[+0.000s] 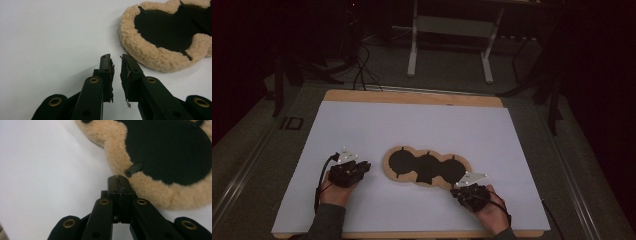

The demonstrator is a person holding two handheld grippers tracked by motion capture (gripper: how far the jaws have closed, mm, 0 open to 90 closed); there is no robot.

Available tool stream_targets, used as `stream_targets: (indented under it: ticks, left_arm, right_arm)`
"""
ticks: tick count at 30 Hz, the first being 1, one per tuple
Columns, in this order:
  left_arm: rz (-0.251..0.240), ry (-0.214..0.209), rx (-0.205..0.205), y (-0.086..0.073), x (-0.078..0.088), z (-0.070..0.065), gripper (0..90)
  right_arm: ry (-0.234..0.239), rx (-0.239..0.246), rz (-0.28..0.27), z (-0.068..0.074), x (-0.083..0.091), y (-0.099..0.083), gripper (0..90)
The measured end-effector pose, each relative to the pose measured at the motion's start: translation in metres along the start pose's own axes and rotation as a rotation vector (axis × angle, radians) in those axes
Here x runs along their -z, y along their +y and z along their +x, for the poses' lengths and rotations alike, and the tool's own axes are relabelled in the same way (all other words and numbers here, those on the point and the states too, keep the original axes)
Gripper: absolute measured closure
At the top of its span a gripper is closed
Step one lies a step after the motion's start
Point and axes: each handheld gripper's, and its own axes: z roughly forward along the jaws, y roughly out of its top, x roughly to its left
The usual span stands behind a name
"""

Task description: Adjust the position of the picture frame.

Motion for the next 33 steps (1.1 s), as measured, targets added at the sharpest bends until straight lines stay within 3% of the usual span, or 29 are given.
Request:
stream_targets:
  ticks: [7,9,11,12,13,14,15,16,18,21,28,33]
  left_arm:
    - [0.012,-0.002,-0.007,0.000,-0.002,-0.001,79.3]
    - [0.015,-0.003,-0.006,0.000,-0.003,-0.001,79.3]
    - [0.022,-0.005,-0.012,0.000,-0.004,-0.002,79.3]
    - [0.022,-0.005,-0.012,0.000,-0.004,-0.002,79.3]
    - [0.025,-0.007,-0.013,0.000,-0.004,-0.002,79.3]
    - [0.035,-0.011,-0.019,0.000,-0.006,-0.004,79.4]
    - [0.035,-0.011,-0.019,0.000,-0.006,-0.004,79.5]
    - [0.043,-0.014,-0.029,0.000,-0.008,-0.006,79.7]
    - [0.052,-0.020,-0.033,0.000,-0.010,-0.007,79.9]
    - [0.070,-0.037,-0.031,-0.001,-0.012,-0.008,80.2]
    - [0.132,-0.051,-0.029,-0.003,-0.021,-0.009,80.8]
    - [0.137,-0.053,-0.020,-0.003,-0.022,-0.008,80.8]
  right_arm:
    - [-0.015,-0.072,-0.013,-0.019,0.003,-0.001,90.0]
    - [-0.042,-0.112,-0.028,-0.027,0.008,-0.003,90.0]
    - [-0.071,-0.179,-0.043,-0.039,0.013,-0.008,90.0]
    - [-0.071,-0.179,-0.043,-0.039,0.013,-0.008,90.0]
    - [-0.081,-0.271,-0.055,-0.053,0.015,-0.015,89.9]
    - [-0.086,-0.304,-0.057,-0.060,0.015,-0.018,89.9]
    - [-0.086,-0.304,-0.057,-0.060,0.015,-0.018,89.9]
    - [-0.071,-0.367,-0.056,-0.068,0.012,-0.022,90.0]
    - [-0.047,-0.393,-0.046,-0.070,0.007,-0.022,90.0]
    - [-0.069,-0.382,-0.037,-0.067,0.005,-0.019,90.0]
    - [-0.041,-0.388,-0.047,-0.067,-0.005,-0.008,90.0]
    - [-0.046,-0.371,-0.045,-0.065,-0.012,0.001,90.0]
